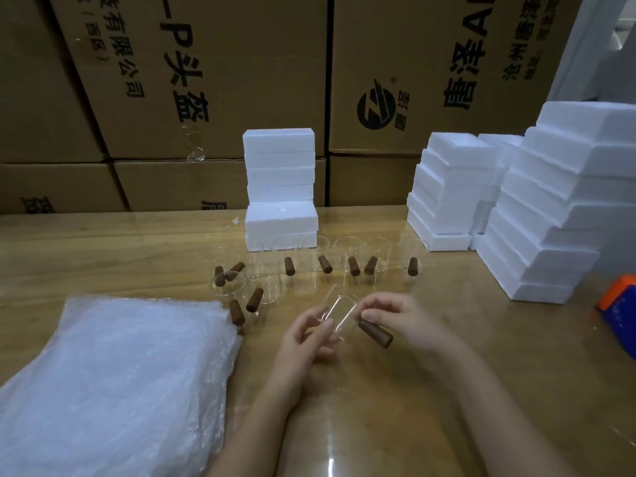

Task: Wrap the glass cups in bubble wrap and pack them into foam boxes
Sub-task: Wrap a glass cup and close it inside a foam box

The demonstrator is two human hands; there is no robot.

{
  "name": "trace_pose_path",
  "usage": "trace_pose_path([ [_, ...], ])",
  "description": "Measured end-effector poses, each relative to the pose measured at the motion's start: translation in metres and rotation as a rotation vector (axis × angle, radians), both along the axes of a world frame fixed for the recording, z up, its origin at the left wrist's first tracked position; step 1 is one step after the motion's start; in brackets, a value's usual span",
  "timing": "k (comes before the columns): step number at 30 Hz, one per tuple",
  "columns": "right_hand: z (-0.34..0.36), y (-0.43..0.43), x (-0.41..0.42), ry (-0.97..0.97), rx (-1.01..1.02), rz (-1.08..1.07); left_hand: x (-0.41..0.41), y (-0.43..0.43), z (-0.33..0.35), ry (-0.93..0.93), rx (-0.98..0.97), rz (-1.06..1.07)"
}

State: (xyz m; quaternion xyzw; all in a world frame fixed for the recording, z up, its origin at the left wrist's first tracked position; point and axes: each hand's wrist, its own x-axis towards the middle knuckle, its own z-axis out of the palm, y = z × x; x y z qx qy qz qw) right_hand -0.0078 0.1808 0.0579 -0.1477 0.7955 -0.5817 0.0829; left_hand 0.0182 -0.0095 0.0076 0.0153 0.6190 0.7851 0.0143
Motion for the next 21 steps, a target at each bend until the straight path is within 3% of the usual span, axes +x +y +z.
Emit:
trace_pose_path([
  [4, -0.016, -0.019, -0.003, 0.062, -0.325, -0.162, -0.006, -0.001, -0.005, 0.009, 0.109, 0.059],
  [6, -0.027, -0.03, -0.002, 0.189, -0.386, -0.262, -0.008, -0.002, -0.005, -0.008, 0.181, 0.137],
  [10, -0.046, -0.038, 0.002, 0.455, -0.071, -0.324, -0.013, -0.004, -0.005, -0.025, 0.209, 0.207],
  [14, -0.051, -0.039, -0.001, 0.645, 0.075, -0.344, -0.015, -0.002, -0.007, -0.018, 0.199, 0.203],
  [21, -0.046, -0.043, 0.005, 0.758, 0.31, -0.433, -0.014, 0.002, -0.009, 0.025, 0.172, 0.181],
])
